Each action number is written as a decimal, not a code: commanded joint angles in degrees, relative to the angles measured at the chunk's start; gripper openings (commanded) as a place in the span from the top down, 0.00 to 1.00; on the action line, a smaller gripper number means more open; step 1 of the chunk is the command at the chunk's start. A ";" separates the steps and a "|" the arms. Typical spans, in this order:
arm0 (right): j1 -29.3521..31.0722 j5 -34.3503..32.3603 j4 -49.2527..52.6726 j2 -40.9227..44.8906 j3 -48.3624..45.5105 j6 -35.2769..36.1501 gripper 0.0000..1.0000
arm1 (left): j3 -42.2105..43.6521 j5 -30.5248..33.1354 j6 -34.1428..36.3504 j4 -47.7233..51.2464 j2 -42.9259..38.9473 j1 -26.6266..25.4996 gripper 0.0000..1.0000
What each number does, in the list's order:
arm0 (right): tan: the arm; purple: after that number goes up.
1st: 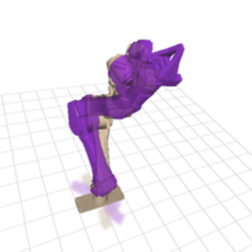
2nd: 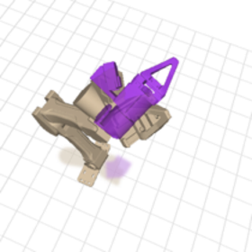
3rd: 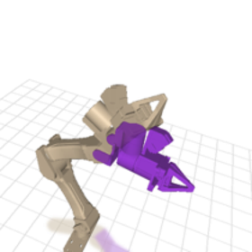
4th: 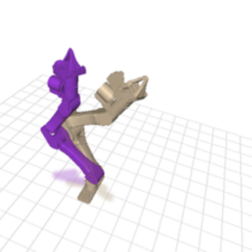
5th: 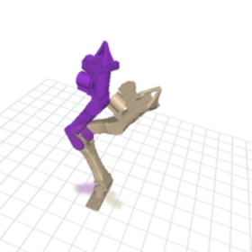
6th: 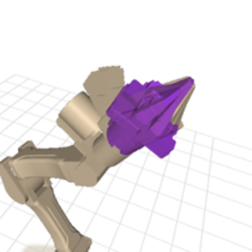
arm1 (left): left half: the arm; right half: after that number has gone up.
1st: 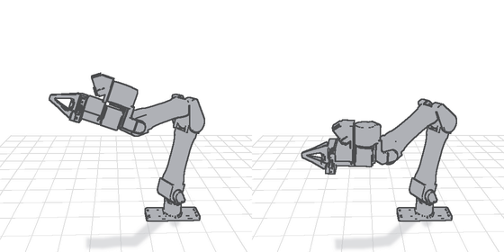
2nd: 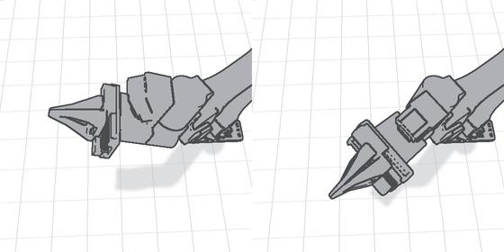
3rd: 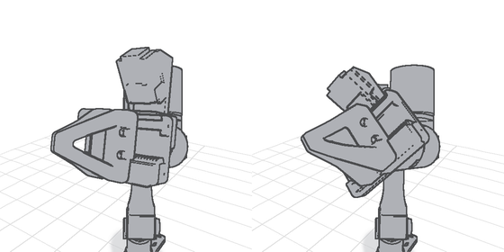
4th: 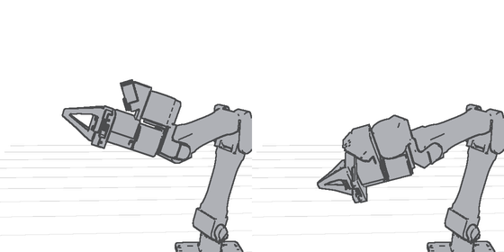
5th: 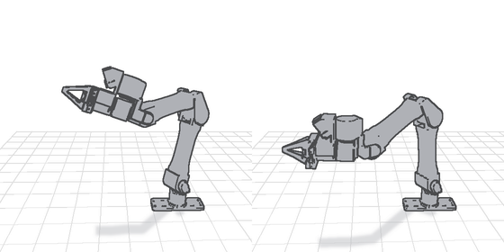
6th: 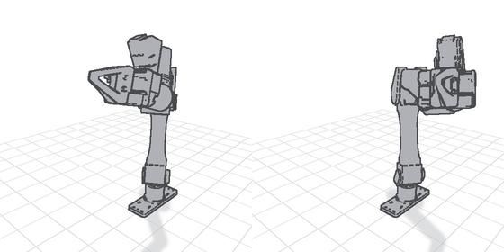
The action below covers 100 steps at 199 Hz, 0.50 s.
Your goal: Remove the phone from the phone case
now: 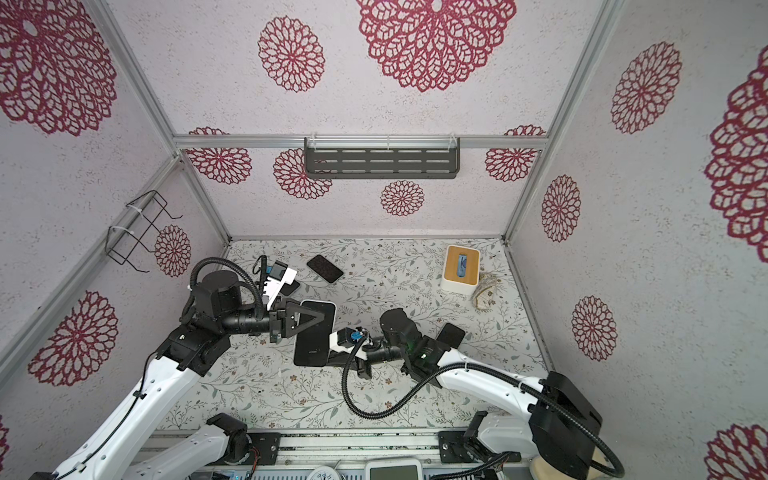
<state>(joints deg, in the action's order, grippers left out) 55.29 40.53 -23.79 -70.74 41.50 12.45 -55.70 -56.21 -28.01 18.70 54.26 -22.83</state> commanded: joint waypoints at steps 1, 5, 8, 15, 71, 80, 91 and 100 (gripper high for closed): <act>0.11 -3.67 -17.85 2.76 -0.38 -5.39 0.94 | 1.47 0.18 -2.76 -3.41 -1.36 -0.96 1.00; 0.14 -3.92 -18.94 3.10 -1.25 -6.10 0.92 | 1.52 0.29 -2.77 -3.50 -1.50 -0.90 1.00; 0.11 -4.26 -19.44 3.34 -2.00 -6.57 0.90 | 1.56 0.40 -2.78 -3.49 -1.67 -0.91 1.00; 0.13 -5.15 -20.66 3.87 -3.35 -7.68 0.86 | 1.48 0.84 -2.97 -3.56 -1.99 -0.88 1.00; 0.12 -12.87 -24.11 10.58 -13.77 -22.24 0.47 | 4.11 7.49 -16.76 -15.45 -4.58 4.30 1.00; 0.19 -14.61 -23.71 12.01 -15.24 -24.72 0.45 | 4.95 8.08 -21.39 -19.56 -4.77 4.96 1.00; 0.36 -16.53 -24.22 13.37 -16.92 -28.46 0.41 | 5.55 9.04 -24.85 -23.27 -4.61 5.08 1.00; 0.47 -16.98 -23.54 13.90 -17.32 -30.86 0.37 | 5.99 8.73 -27.16 -26.65 -4.19 4.85 1.00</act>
<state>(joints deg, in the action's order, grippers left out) 55.55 28.56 -44.07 -59.48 25.52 -7.60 -50.35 -49.04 -43.75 6.57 50.17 -18.37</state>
